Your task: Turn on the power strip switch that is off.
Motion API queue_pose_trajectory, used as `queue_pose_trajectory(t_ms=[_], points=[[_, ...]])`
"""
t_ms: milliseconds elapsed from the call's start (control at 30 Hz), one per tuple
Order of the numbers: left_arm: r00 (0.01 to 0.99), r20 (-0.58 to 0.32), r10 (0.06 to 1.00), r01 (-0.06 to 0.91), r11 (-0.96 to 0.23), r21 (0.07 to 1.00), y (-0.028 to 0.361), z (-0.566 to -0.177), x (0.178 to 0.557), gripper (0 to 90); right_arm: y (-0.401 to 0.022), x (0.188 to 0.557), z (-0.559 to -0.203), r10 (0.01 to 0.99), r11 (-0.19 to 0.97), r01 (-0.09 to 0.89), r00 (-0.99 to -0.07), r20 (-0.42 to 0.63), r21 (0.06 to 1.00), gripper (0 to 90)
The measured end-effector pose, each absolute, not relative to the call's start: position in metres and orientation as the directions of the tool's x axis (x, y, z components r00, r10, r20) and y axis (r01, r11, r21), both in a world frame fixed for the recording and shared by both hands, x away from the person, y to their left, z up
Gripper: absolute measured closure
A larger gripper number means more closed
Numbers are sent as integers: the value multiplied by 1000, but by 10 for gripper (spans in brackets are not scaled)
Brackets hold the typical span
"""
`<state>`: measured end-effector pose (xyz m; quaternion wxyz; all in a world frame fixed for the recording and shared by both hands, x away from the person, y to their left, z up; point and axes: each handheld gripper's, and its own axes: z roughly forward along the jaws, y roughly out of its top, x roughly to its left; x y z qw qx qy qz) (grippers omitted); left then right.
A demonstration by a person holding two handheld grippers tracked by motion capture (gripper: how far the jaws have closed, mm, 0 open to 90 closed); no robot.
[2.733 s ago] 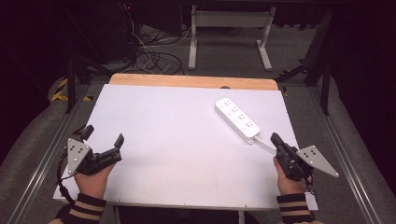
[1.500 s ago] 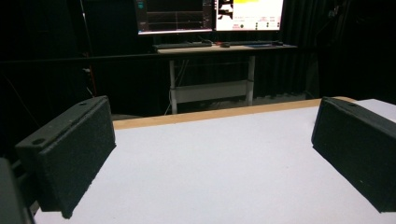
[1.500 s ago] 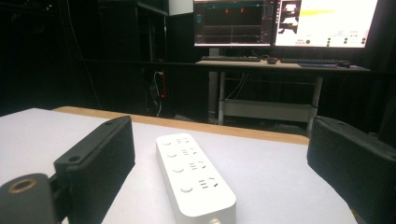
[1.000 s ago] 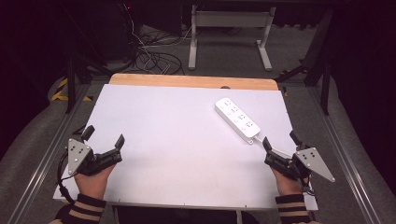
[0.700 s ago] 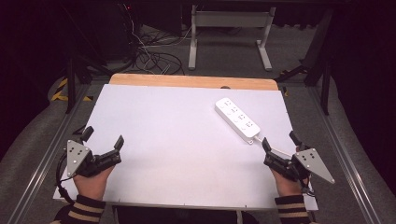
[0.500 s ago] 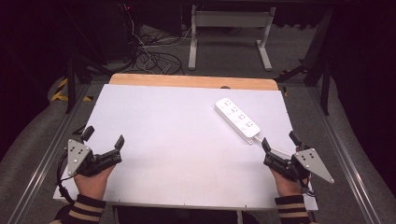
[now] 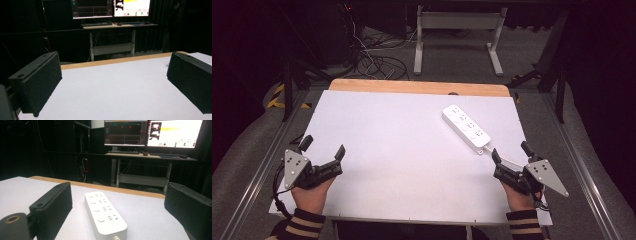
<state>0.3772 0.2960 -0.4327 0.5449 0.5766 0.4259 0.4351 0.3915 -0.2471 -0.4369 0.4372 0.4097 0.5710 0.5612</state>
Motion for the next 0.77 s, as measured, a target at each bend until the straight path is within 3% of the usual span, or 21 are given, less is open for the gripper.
queue_pose_trajectory(t_ms=[767], points=[[273, 19, 962, 16, -24, 1000, 298, -433, 374, 2, -245, 390, -441, 957, 48, -5, -288, -47, 999, 81]])
